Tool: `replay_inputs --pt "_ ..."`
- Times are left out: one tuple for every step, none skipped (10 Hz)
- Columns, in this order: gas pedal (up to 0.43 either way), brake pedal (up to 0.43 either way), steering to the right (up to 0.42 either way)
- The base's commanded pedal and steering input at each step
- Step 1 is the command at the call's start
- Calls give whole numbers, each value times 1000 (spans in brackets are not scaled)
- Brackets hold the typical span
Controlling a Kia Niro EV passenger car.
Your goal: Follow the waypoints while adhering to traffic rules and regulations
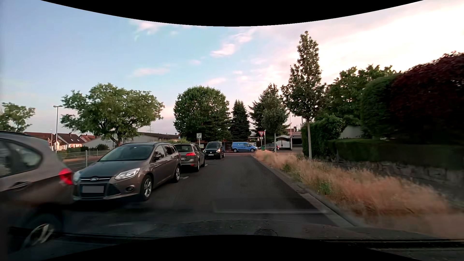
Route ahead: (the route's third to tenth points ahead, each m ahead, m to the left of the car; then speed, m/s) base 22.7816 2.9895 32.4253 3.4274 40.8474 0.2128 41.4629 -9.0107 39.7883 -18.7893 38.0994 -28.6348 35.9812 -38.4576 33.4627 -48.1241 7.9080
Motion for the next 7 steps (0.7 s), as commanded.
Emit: replay_inputs --pt "0 0 -15" --pt "0 0 -15" --pt "0 0 -15" --pt "0 0 -15" --pt "0 0 -14" --pt "0 0 -14" --pt "0 0 -14"
